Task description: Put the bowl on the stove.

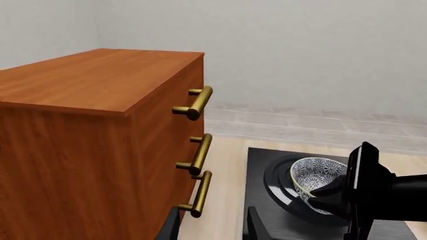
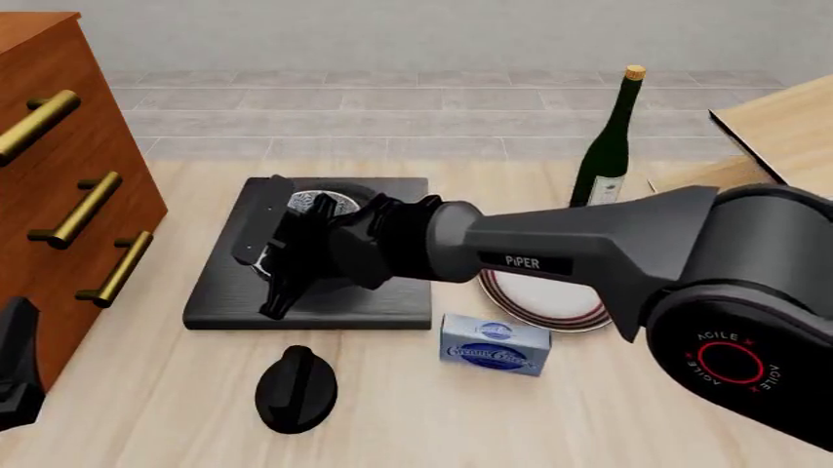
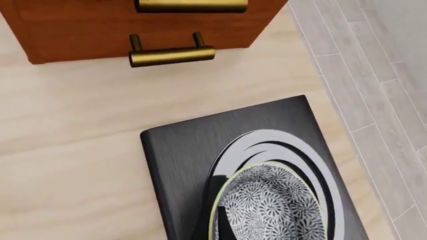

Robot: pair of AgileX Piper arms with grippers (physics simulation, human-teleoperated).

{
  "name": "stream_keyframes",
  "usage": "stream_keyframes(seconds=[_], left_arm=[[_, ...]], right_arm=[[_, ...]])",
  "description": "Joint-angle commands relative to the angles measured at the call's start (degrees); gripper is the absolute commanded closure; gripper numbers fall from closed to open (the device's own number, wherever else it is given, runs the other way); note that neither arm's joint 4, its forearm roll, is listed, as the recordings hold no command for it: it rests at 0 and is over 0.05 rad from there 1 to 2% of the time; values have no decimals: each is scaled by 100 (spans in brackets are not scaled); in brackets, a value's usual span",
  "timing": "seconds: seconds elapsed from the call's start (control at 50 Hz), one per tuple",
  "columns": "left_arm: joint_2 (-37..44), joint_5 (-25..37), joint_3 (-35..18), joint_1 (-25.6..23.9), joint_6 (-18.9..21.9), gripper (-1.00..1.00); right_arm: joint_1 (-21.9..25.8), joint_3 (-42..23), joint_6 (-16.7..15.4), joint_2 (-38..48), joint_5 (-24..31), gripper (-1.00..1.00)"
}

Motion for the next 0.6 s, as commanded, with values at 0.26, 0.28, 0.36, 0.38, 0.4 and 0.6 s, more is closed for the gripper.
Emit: stream_keyframes(seconds=[0.26, 0.28, 0.36, 0.38, 0.4, 0.6], left_arm=[[1, -8, 0, -10, 8, -100], [0, -6, 0, -12, 9, -100], [-4, -12, 0, -13, 12, -100], [-5, -16, 0, -15, 18, -100], [-4, -16, 0, -15, 18, -100], [-13, -23, 0, -29, 29, -100]], right_arm=[[-114, -116, 63, 56, 104, -100], [-101, -99, 56, 47, 117, -100], [-123, -117, 46, 33, 125, -100], [-126, -110, 37, 25, 124, -100], [-130, -109, 42, 18, 120, -100], [-83, -56, 16, -74, 148, -100]])
